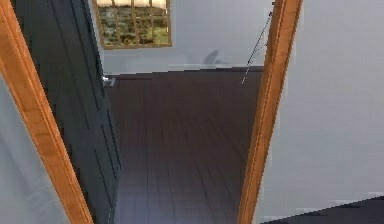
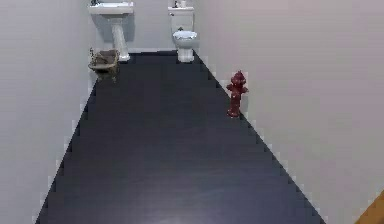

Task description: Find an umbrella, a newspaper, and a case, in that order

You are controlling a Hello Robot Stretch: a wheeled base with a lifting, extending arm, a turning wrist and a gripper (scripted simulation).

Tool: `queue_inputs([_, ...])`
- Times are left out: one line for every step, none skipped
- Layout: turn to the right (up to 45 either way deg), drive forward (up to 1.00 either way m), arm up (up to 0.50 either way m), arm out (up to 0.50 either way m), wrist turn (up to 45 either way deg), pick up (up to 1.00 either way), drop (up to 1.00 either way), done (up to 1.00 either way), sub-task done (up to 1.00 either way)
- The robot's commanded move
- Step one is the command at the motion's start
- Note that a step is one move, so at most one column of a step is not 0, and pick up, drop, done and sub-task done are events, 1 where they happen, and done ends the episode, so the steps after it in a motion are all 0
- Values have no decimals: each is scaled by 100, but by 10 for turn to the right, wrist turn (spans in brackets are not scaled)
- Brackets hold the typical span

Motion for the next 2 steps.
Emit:
queue_inputs([30,0,0,0,0,0,0,0,0])
queue_inputs([0,100,0,0,0,0,0,0,0])
